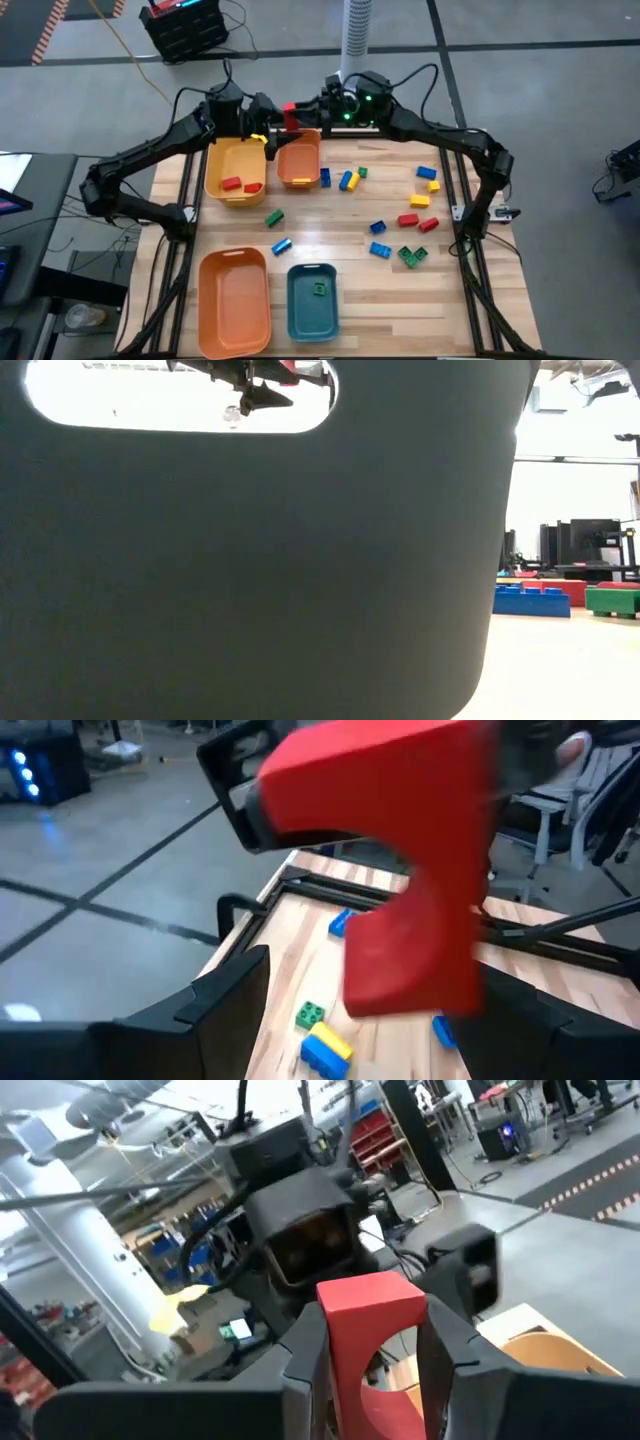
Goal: Sort blocks
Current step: Put the red wooden block into the yellow bin
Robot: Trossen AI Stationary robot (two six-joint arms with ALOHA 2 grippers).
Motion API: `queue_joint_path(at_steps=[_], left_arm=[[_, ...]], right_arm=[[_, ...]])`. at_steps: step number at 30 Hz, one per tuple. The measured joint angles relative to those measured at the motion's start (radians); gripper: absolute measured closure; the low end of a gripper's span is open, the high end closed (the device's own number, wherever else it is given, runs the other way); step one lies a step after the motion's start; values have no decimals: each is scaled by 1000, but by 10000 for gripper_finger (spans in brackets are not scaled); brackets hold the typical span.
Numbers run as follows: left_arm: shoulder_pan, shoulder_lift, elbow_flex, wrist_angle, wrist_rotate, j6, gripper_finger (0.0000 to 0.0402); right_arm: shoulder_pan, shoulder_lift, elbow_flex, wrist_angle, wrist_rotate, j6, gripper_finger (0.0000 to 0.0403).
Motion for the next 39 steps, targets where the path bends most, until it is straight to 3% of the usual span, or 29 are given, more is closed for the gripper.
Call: queue_joint_path(at_steps=[7,11,18,30,39], left_arm=[[-2,-1,0,59,-8,-52,130],[-2,0,0,104,-50,-104,132],[-22,53,0,137,-55,-205,180],[-40,81,0,139,-115,-161,278],[-37,76,-1,98,-119,-149,278]], right_arm=[[-1,4,26,-112,-5,-100,305],[-23,-8,26,-131,-62,-140,305],[-54,-6,26,-125,-169,-161,305],[-68,-7,26,-168,-217,-172,302],[-83,-9,26,-222,-222,-190,253]])
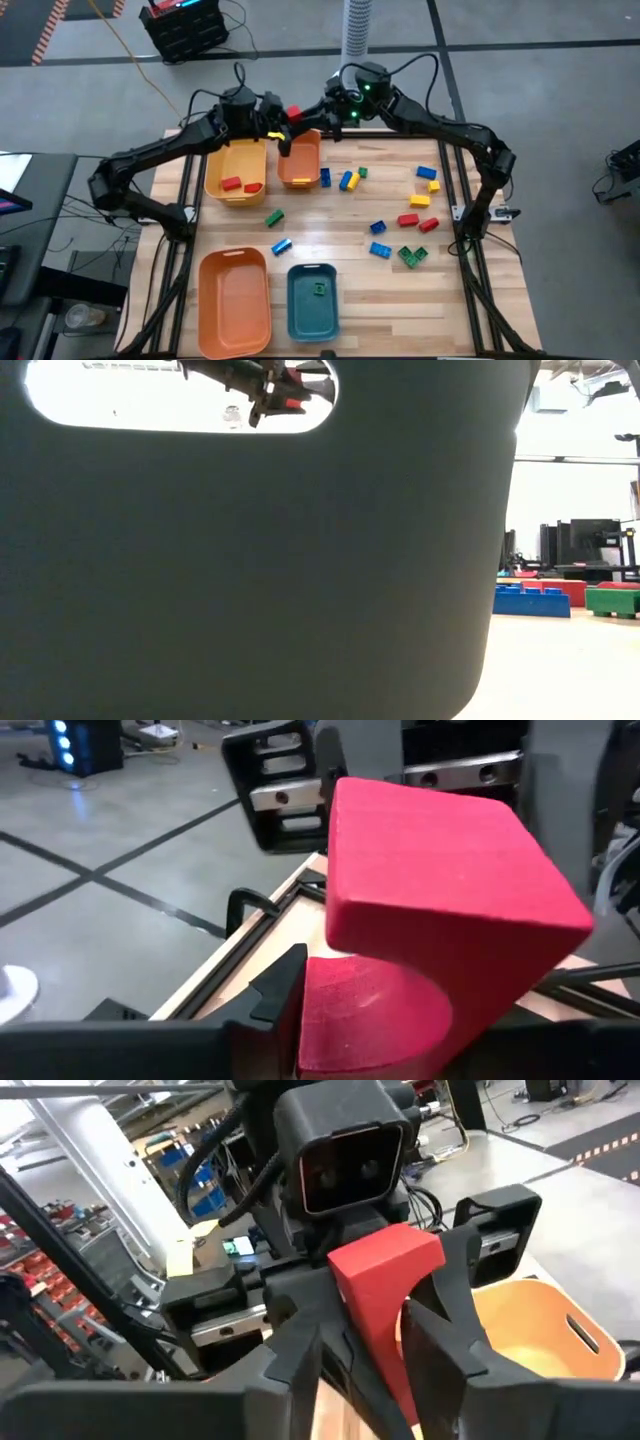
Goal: Sort blocks
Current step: Put the red wooden block into the yellow bin
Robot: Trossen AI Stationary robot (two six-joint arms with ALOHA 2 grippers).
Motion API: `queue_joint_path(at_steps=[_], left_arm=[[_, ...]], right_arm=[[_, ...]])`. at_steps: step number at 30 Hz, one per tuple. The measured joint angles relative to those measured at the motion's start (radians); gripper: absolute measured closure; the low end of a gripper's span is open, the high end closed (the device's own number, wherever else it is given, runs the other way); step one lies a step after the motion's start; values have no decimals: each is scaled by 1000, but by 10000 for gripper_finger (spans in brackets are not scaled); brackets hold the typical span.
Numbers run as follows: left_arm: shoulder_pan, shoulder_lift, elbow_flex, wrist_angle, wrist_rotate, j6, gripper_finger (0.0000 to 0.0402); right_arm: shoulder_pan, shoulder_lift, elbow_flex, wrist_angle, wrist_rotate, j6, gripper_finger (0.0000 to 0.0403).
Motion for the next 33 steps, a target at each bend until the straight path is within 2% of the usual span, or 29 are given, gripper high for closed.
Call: queue_joint_path(at_steps=[5,9,14,19,22,27,33], left_arm=[[23,-46,0,-86,10,6,278],[82,-85,0,-266,45,11,278],[181,-83,-22,-617,63,11,278],[261,-40,-119,-787,56,-72,278],[298,1,-161,-831,34,-98,278],[310,94,-160,-880,-40,-79,272],[304,178,-160,-900,-39,-52,203]], right_arm=[[-48,-45,0,-91,0,-30,202],[-88,-83,0,-261,21,-112,168],[-130,-111,0,-498,116,-251,158],[-140,-110,0,-542,122,-276,163],[-123,-110,0,-538,121,-289,163],[-93,-110,0,-534,121,-292,164],[-66,-110,0,-541,121,-288,164]])
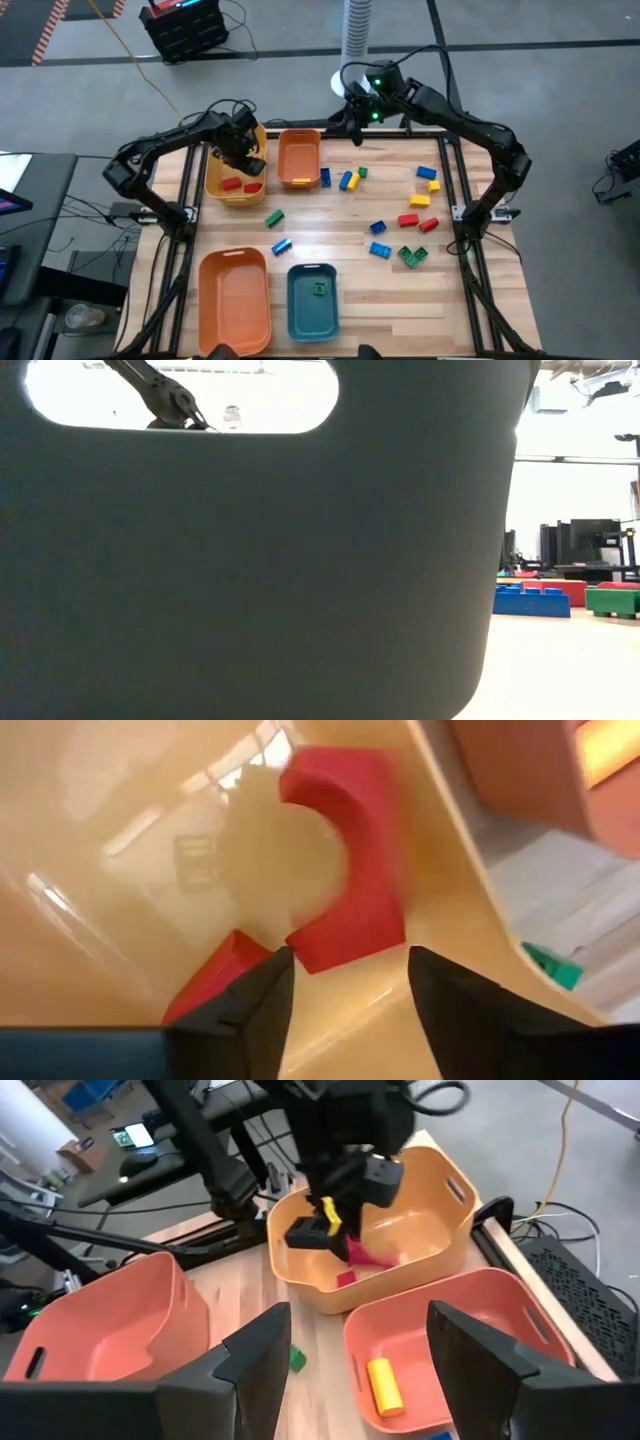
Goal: Sort blocks
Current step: Put the red wooden block into the yellow bin, then put the green game piece into the blue bin
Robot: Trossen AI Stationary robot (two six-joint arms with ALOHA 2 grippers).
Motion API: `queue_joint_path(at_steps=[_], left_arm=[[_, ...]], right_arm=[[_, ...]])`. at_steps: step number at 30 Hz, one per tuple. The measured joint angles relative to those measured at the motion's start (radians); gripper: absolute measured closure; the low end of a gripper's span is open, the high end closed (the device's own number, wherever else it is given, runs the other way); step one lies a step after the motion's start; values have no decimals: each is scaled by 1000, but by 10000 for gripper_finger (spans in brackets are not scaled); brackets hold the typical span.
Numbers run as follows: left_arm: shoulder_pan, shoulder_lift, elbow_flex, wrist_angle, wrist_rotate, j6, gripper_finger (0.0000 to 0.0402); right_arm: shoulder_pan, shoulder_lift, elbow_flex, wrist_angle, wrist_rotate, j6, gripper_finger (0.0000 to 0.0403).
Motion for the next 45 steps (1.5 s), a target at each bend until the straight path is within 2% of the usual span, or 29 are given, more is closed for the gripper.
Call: queue_joint_path(at_steps=[7,12,15,21,26,29,34,39,45], left_arm=[[-2,-16,20,-41,13,64,178],[-32,-42,163,-125,14,164,176],[-109,-25,261,-181,-25,207,180],[-282,76,440,-247,-27,254,196],[-398,160,487,-276,7,285,197],[-454,199,487,-277,56,255,197],[-530,273,488,-270,13,136,197],[-576,361,488,-271,-24,34,197],[-596,448,488,-296,-56,-31,197]], right_arm=[[2,-21,-1,-65,1,-6,164],[-24,-64,-1,-111,75,-46,164],[-38,-69,-1,-114,102,-56,164],[-49,-69,-1,-114,134,14,164],[-47,-104,-1,-144,176,78,164],[-47,-152,-1,-218,243,76,164],[-40,-254,-13,-293,315,32,164],[-25,-340,-71,-291,316,15,164],[25,-365,-107,-302,314,-72,164]])
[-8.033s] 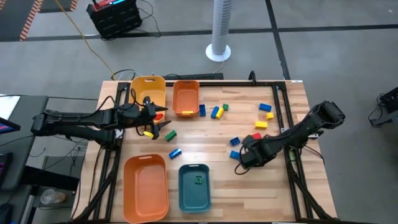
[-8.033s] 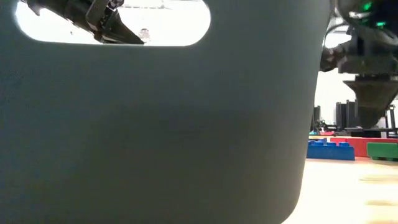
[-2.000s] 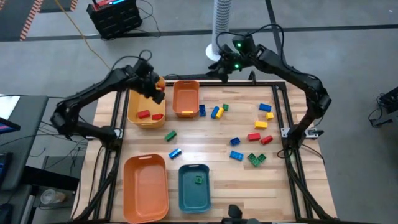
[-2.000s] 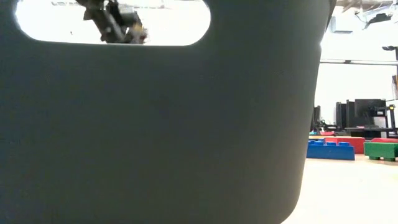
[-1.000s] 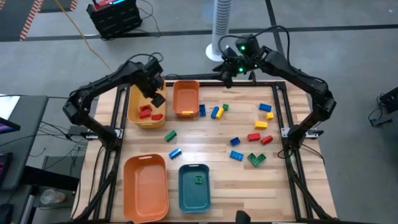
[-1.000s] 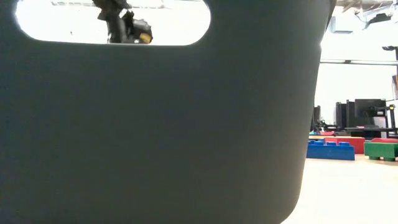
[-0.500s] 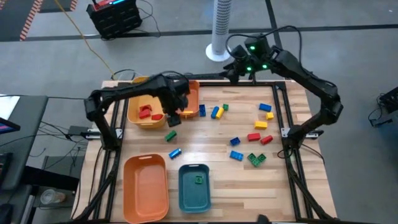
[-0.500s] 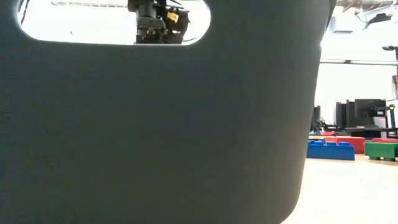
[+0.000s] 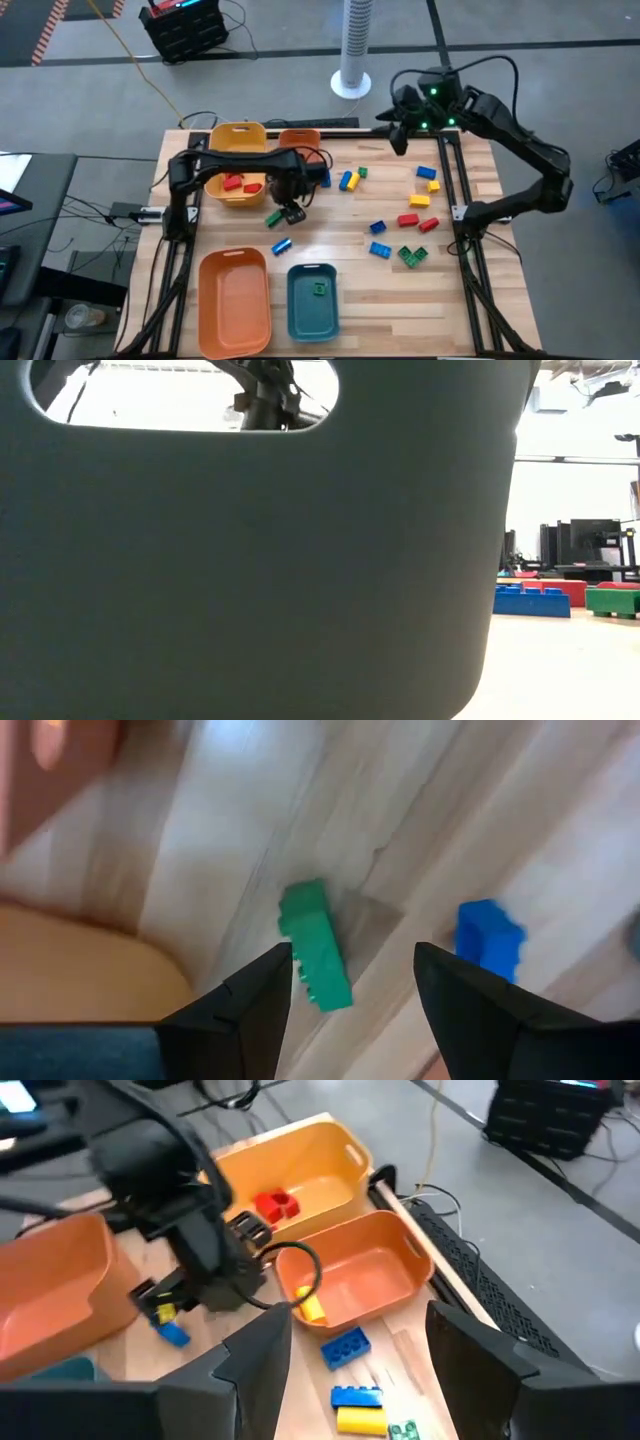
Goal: Sort blocks
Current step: Put the green game piece into the blue bin
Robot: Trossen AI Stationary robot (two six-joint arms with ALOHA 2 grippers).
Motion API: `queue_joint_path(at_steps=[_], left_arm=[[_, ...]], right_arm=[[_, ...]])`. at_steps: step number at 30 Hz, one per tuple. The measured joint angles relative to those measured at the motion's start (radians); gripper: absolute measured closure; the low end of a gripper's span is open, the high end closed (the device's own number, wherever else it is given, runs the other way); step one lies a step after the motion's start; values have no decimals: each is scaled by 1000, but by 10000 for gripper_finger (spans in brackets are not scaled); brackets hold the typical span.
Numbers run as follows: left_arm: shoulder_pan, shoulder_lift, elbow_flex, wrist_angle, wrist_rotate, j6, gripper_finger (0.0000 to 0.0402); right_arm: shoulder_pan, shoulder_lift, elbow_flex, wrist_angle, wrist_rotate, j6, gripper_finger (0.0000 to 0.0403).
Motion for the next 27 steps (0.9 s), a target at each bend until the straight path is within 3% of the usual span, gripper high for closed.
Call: queue_joint_path(at_steps=[8,15,19,27], left_arm=[[-19,84,0,-62,-15,-62,194],[-46,99,-1,-38,-71,-78,159],[-55,100,-3,-31,-132,-66,159],[-55,100,-3,3,-147,-34,170]], right_arm=[[81,21,-1,17,-2,-37,164],[135,30,-1,23,-4,-42,164],[148,30,-1,29,-4,-41,164],[157,30,-1,32,-5,-25,164]])
